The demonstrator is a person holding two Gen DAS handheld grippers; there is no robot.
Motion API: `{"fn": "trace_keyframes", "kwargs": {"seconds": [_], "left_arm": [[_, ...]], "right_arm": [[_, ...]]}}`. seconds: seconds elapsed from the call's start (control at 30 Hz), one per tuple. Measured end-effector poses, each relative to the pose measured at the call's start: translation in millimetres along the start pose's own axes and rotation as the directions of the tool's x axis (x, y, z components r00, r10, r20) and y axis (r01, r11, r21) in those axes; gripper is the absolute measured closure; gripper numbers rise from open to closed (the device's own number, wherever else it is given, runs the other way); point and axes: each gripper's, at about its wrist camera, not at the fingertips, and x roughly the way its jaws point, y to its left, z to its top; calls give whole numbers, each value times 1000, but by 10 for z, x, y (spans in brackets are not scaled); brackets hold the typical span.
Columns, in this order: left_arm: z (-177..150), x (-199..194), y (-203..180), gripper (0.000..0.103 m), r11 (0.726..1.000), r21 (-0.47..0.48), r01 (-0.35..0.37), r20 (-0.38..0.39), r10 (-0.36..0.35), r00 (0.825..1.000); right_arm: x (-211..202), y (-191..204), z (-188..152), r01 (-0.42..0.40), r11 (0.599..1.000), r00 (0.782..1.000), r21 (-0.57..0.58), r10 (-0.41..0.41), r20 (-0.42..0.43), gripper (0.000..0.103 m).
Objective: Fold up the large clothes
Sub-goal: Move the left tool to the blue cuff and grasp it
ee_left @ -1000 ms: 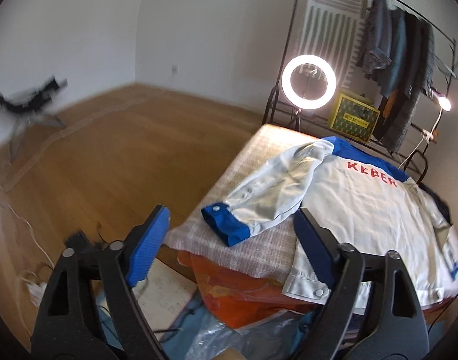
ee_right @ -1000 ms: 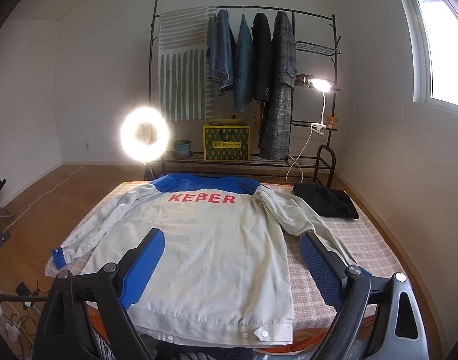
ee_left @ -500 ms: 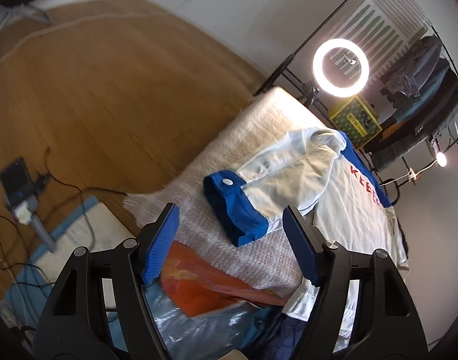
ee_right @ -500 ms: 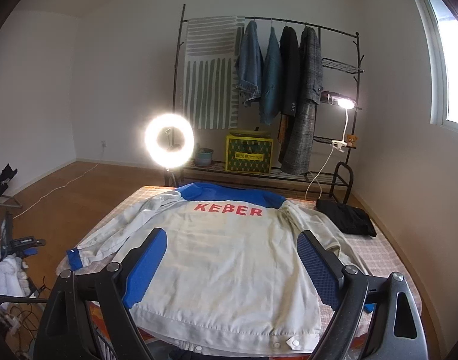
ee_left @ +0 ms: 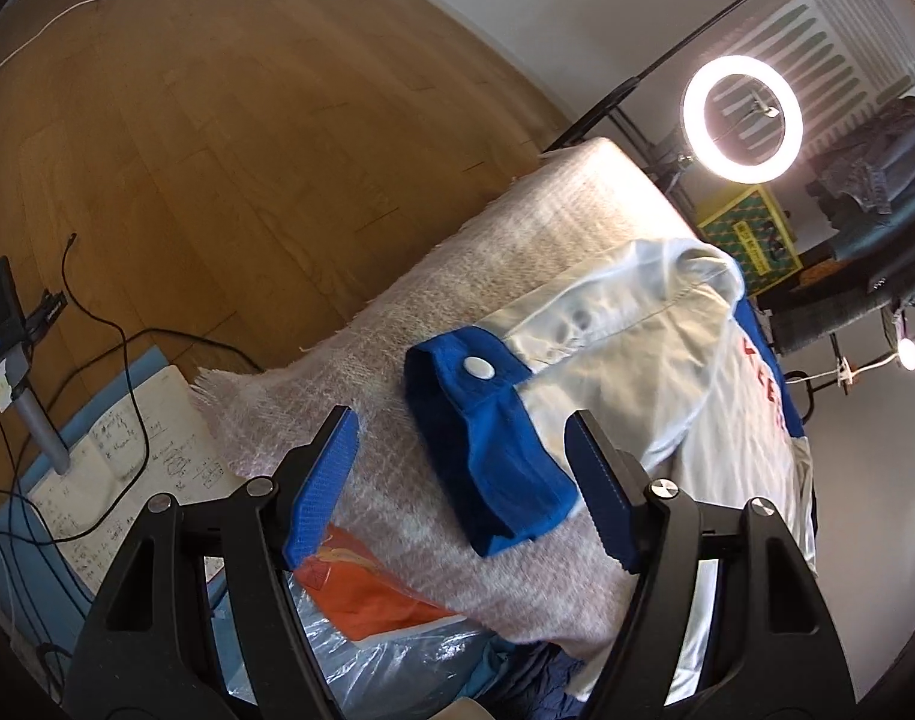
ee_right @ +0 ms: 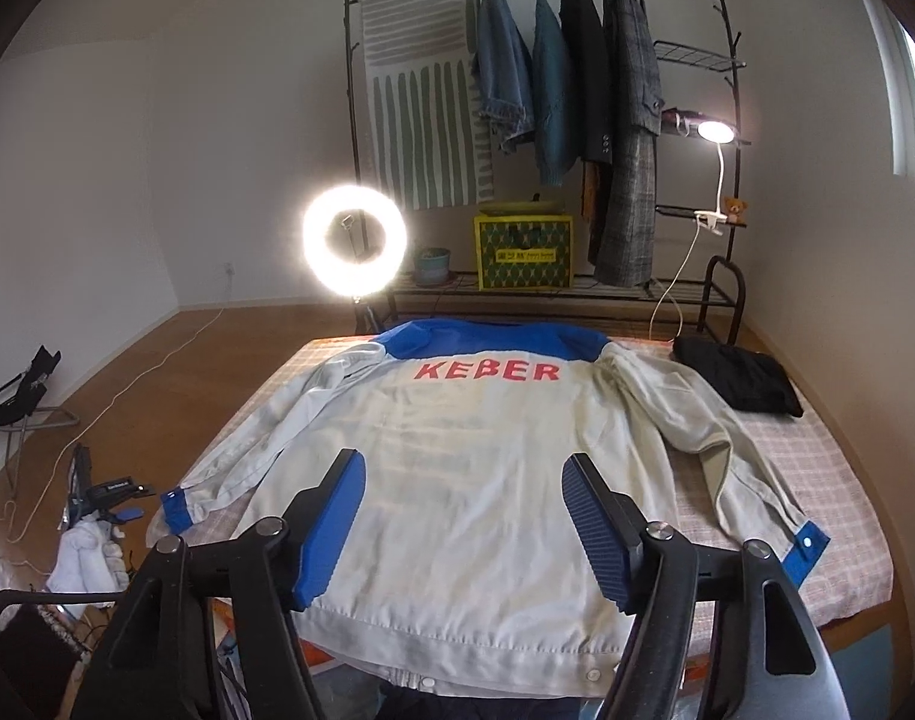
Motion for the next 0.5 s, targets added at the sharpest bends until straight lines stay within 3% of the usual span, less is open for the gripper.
{"fn": "trace_keyframes", "kwargs": {"seconds": [0.23, 0.5], "left_arm": [[78, 247, 84, 30, 996, -86, -17, -21, 16, 1000], [152, 422, -19, 30, 995, -64, -74, -16, 73, 997]], "right_arm": [[279, 32, 61, -58, 998, 998, -17, 58, -25, 37], [597, -4, 39, -86, 996, 995, -27, 85, -55, 38]]}}
